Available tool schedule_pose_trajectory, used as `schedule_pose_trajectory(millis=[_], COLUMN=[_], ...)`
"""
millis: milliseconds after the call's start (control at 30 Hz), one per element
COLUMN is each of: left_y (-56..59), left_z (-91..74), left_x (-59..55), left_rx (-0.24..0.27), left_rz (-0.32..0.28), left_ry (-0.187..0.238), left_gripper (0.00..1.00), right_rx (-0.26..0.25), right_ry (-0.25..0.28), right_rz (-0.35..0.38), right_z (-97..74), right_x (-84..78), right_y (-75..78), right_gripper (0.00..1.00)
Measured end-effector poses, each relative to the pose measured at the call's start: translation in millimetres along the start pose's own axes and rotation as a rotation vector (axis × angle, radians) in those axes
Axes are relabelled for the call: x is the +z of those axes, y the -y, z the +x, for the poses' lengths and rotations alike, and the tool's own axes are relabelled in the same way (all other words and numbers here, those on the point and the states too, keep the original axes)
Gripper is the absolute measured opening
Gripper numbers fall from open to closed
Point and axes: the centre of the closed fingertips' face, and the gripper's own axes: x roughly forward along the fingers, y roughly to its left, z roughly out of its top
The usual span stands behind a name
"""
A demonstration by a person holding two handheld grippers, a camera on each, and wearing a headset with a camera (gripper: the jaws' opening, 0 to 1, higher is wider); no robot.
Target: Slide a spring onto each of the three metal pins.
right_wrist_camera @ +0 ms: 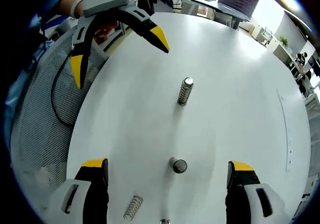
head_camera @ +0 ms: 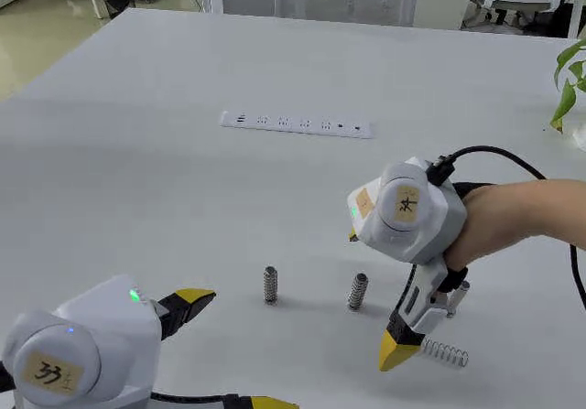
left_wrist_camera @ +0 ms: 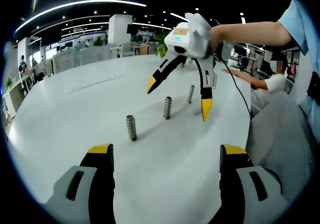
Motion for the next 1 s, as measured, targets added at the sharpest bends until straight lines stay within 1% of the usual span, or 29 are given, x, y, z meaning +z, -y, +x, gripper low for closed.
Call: schedule_pose_trajectory(millis=[167, 233, 367, 633, 800, 1000], left_y=[3.2, 5.1, 7.6, 13.5, 17.4, 21.7], left_z=[4.5, 5.9, 8.2, 12.4, 16.0, 20.5], left_x=[2.3, 4.5, 7.7, 10.7, 12.4, 15.7], left_rx=[-0.012, -0.017, -0.027, -0.049, -0.063, -0.078], left_rz=[0.010, 0.016, 0.026, 0.043, 0.052, 0.066], left_ry=[-0.002, -0.002, -0.001, -0.007, -0.011, -0.014], left_gripper=[0.86, 0.86, 0.86, 0.86, 0.86, 0.86], right_rx=[-0.025, -0.049, -0.081, -0.129, -0.166, -0.201], right_ry=[0.070, 0.101, 0.125, 0.153, 0.169, 0.189], right_rz=[0.042, 0.049, 0.066, 0.101, 0.144, 0.197], right_z=[-12.9, -18.4, -28.0, -46.2, -59.5, -69.0], right_x=[2.8, 3.8, -0.2, -16.4, -33.9, -50.3], right_y=[-1.1, 0.5, 1.2, -6.9, -11.0, -19.9], right_gripper=[0.99, 0.99, 0.99, 0.99, 0.99, 0.99])
